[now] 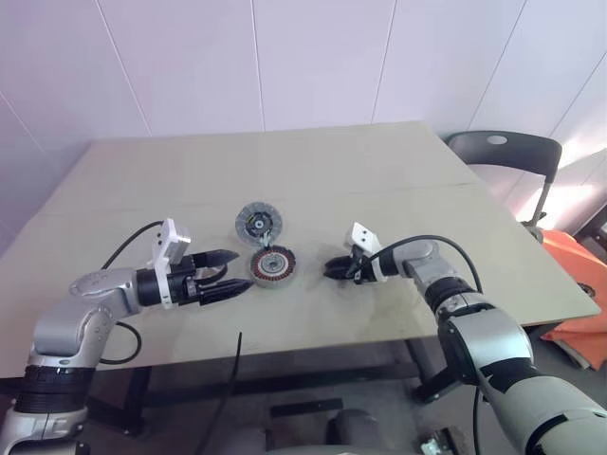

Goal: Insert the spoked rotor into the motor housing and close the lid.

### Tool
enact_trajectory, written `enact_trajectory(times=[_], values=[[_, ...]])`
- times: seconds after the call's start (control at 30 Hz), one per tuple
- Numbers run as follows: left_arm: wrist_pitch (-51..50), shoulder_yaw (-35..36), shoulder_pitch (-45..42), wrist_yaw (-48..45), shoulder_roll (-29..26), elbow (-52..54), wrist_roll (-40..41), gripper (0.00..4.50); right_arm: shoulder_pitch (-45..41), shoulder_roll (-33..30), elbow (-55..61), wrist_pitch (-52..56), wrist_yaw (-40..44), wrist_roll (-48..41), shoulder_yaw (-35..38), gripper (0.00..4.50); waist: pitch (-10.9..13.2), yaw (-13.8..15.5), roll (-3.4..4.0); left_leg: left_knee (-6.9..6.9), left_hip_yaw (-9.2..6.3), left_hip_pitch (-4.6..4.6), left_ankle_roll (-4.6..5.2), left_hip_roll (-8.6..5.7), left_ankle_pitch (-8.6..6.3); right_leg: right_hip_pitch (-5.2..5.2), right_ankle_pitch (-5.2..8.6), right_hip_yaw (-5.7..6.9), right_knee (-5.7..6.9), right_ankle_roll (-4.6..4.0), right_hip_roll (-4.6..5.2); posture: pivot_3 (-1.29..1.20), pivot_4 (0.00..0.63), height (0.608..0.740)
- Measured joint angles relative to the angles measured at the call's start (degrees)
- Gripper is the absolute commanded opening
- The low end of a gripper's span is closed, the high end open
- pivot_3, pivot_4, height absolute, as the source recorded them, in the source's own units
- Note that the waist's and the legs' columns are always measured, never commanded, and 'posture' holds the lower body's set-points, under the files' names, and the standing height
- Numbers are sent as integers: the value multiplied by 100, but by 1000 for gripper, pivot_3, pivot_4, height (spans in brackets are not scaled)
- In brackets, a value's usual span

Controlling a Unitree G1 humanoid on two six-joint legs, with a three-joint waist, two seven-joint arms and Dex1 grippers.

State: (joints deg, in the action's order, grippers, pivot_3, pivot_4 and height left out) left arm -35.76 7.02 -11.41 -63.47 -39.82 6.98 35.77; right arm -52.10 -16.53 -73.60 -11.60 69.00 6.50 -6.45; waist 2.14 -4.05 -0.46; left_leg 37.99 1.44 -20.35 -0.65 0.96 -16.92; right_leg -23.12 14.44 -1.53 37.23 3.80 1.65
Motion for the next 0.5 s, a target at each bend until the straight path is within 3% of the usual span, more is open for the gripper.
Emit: enact_trajectory(times=[0.5], values=[[163, 99, 646, -153, -271, 113, -20, 4500, -239, 224, 196, 0, 353, -243, 125, 719, 3, 3, 4, -3, -1, -3, 0, 2, 0, -5, 0, 0, 0, 0, 2, 0, 0, 740]])
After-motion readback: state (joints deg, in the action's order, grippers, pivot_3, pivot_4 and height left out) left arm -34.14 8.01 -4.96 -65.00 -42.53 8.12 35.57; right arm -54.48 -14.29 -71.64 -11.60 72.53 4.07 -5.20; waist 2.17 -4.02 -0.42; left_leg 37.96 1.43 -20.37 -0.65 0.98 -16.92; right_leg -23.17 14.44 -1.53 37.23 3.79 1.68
